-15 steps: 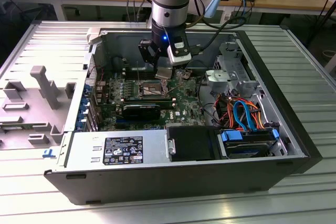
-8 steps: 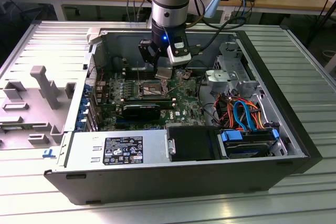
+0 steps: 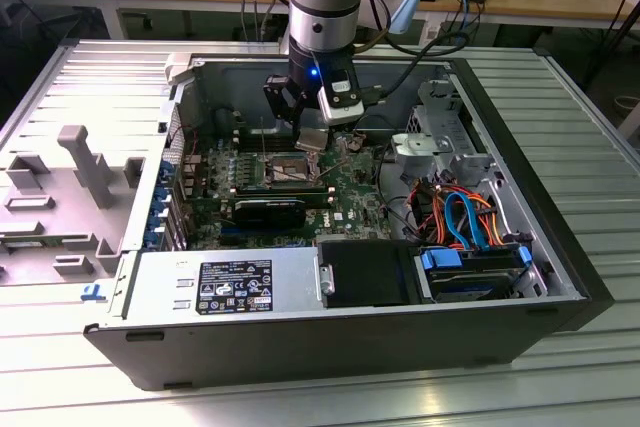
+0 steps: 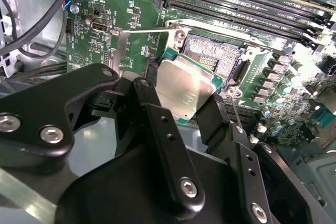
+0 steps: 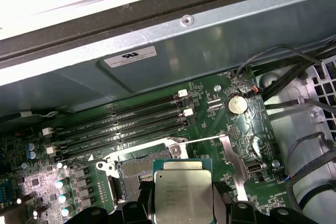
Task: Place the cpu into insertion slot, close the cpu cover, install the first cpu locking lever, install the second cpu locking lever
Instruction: 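Place the cpu into insertion slot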
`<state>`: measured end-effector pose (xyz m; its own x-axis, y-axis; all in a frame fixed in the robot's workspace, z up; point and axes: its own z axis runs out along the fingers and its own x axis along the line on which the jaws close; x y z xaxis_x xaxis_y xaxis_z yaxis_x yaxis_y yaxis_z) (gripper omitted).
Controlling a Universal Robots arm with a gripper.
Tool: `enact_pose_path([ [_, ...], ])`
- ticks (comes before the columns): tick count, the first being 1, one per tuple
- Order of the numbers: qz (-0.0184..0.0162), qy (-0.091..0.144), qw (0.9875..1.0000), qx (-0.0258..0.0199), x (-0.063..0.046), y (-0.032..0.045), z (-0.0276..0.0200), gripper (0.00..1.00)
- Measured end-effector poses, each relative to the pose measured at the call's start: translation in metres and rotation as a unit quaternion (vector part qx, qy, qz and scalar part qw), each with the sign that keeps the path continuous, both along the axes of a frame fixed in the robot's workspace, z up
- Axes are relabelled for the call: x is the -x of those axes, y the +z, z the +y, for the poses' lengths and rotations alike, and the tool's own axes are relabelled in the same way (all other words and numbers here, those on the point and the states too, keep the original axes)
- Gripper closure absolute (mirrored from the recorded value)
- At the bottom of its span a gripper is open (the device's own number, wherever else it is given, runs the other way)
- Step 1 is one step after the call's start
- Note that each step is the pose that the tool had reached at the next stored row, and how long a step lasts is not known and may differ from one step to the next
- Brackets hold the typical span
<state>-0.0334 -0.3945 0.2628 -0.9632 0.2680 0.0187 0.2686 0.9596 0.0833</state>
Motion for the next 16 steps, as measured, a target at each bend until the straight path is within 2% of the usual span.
enact_pose_path([
  [16,0.0000,-0.006,1.0000,0.0000,0.0000,-0.0003,0.0000,0.46],
])
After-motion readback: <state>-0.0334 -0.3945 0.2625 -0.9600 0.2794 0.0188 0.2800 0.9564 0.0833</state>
